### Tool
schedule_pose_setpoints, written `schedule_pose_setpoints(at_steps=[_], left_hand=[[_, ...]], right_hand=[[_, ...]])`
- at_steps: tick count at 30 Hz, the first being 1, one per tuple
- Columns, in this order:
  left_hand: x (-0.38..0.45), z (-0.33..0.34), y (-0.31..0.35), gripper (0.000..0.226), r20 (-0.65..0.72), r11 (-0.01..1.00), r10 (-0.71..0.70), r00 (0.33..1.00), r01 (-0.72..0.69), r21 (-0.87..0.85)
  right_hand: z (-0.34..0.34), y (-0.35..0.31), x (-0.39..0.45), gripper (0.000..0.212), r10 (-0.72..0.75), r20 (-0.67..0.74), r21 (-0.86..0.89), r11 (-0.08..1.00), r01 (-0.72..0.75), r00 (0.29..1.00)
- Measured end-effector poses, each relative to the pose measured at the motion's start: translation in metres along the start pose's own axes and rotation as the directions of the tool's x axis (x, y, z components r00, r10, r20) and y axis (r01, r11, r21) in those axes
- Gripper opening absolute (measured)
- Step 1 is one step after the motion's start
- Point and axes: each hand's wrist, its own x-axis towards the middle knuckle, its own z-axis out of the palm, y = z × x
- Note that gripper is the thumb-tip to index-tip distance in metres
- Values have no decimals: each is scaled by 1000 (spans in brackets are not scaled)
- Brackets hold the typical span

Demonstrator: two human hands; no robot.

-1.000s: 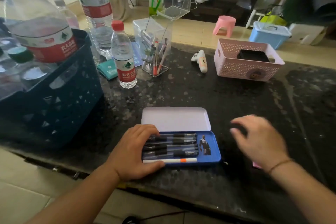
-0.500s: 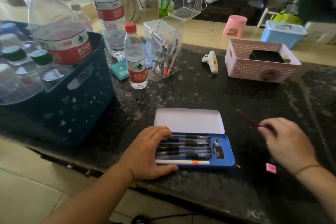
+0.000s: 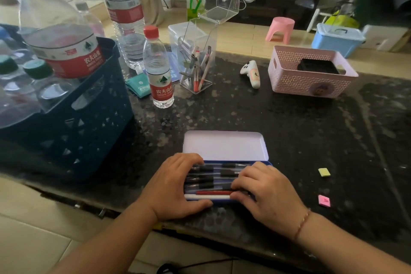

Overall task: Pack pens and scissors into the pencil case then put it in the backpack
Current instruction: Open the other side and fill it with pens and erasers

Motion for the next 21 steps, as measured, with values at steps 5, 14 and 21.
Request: schedule_pose_setpoints(at_steps=[5,14,21], left_hand=[[-1,1,-1,76,0,1000,-4,1000,4,-8],[0,2,-2,76,-9,1000,-1,1000,1,-22],[0,2,-2,77,7,1000,-14,1000,15,-23]], right_hand=[[-28,50,-10,22,260,-28,-44,964,-261,965],[-55,138,-59,35,572,303,-48,808,-587,762],[-54,80,-22,22,366,163,289,870,-399,916]])
